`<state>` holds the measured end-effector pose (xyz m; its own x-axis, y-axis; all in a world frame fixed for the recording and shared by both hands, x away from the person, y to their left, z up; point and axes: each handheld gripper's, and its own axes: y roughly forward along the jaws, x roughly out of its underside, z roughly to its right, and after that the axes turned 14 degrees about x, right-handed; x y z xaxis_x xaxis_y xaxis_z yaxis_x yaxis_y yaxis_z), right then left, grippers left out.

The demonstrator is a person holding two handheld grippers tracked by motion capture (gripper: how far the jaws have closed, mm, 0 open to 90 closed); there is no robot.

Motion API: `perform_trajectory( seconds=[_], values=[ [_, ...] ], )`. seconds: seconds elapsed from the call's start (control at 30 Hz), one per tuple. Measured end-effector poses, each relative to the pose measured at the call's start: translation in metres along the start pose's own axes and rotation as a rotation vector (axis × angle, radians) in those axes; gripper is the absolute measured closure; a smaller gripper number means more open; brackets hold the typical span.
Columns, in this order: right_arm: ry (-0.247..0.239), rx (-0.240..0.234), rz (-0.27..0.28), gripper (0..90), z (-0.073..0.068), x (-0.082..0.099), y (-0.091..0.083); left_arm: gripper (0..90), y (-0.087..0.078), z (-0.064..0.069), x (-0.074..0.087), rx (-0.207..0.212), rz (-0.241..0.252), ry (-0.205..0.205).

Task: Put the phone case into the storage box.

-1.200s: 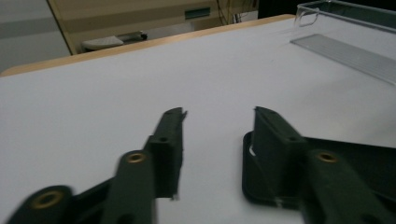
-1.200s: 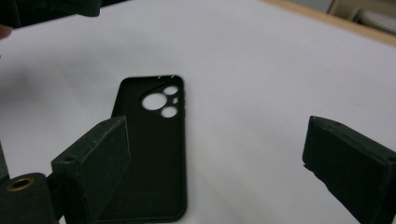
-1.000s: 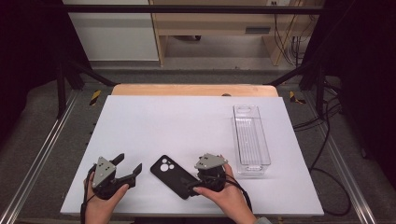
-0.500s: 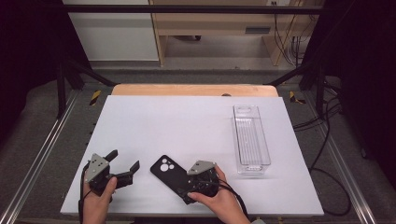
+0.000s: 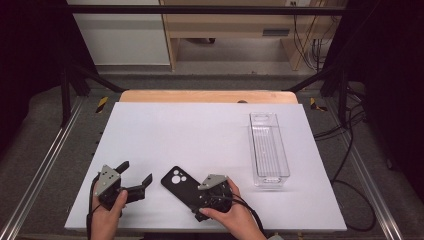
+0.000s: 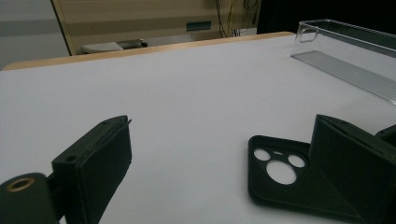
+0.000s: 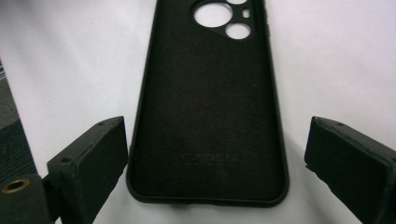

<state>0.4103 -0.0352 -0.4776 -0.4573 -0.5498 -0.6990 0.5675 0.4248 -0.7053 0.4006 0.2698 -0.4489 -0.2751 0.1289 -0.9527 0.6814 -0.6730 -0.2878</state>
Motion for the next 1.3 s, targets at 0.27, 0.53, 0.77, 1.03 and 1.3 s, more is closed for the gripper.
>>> perform_trajectory(
  seconds=[0.27, 0.53, 0.77, 1.03, 1.3],
  values=[
    [0.002, -0.005, -0.008, 4.9, -0.010, -0.006, 0.011, 6.0, 0.002, 0.002, 0.000, 0.006, -0.002, 0.006],
    [-0.023, 0.030, -0.010, 5.2, -0.015, -0.008, 0.018, 5.9, 0.003, 0.003, 0.000, 0.008, -0.003, 0.006],
    [-0.034, 0.043, -0.015, 10.5, -0.015, -0.009, 0.017, 5.9, 0.005, 0.005, 0.001, 0.020, 0.001, -0.008],
    [-0.040, 0.046, -0.013, 14.3, -0.013, -0.009, 0.016, 5.9, 0.008, 0.004, 0.003, 0.029, 0.006, -0.044],
    [-0.044, 0.038, -0.011, 15.5, -0.011, -0.010, 0.014, 5.9, 0.010, -0.002, 0.004, 0.040, 0.015, -0.078]
  ],
)
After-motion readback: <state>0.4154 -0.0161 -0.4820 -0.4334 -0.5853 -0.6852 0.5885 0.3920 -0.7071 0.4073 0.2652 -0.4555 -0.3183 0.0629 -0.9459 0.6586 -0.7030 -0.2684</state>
